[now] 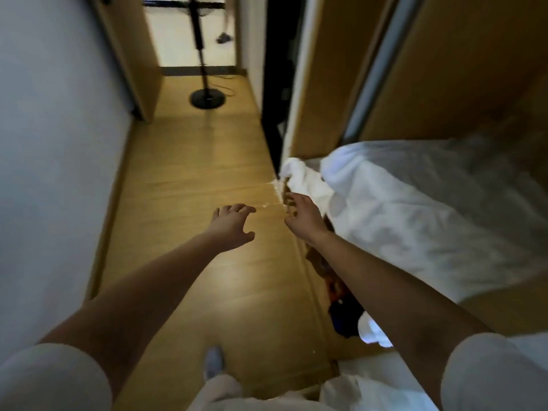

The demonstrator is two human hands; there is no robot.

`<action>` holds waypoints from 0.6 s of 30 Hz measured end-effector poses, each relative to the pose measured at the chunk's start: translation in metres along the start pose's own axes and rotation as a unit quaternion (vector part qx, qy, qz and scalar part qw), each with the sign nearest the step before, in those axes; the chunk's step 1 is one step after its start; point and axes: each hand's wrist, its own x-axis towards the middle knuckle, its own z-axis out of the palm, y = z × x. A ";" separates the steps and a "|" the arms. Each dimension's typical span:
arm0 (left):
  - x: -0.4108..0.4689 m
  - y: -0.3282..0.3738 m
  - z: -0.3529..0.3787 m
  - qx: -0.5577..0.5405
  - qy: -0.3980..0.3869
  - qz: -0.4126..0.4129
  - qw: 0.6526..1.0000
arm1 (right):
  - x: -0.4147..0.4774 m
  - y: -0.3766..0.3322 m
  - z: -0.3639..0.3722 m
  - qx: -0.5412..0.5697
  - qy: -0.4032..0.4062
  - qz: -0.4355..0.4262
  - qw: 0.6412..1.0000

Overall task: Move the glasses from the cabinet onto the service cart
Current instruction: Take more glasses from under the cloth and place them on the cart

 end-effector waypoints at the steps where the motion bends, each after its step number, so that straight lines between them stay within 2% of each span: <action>1: 0.018 0.008 -0.001 -0.004 -0.009 0.024 1.000 | 0.004 0.011 -0.009 0.004 0.021 0.011 1.000; 6: 0.123 0.064 -0.019 0.005 -0.040 0.159 0.986 | 0.032 0.065 -0.064 0.005 0.148 0.133 0.980; 9: 0.169 0.091 -0.031 0.015 -0.065 0.250 0.966 | 0.040 0.091 -0.084 0.028 0.230 0.243 0.942; 11: 0.191 0.101 -0.035 0.018 -0.094 0.292 0.952 | 0.037 0.099 -0.086 0.035 0.256 0.300 0.918; 15: 0.235 0.128 -0.037 -0.029 -0.128 0.326 0.936 | 0.035 0.110 -0.084 0.035 0.299 0.337 0.892; 18: 0.246 0.157 -0.024 -0.063 -0.138 0.380 0.913 | 0.034 0.122 -0.088 -0.013 0.323 0.363 0.874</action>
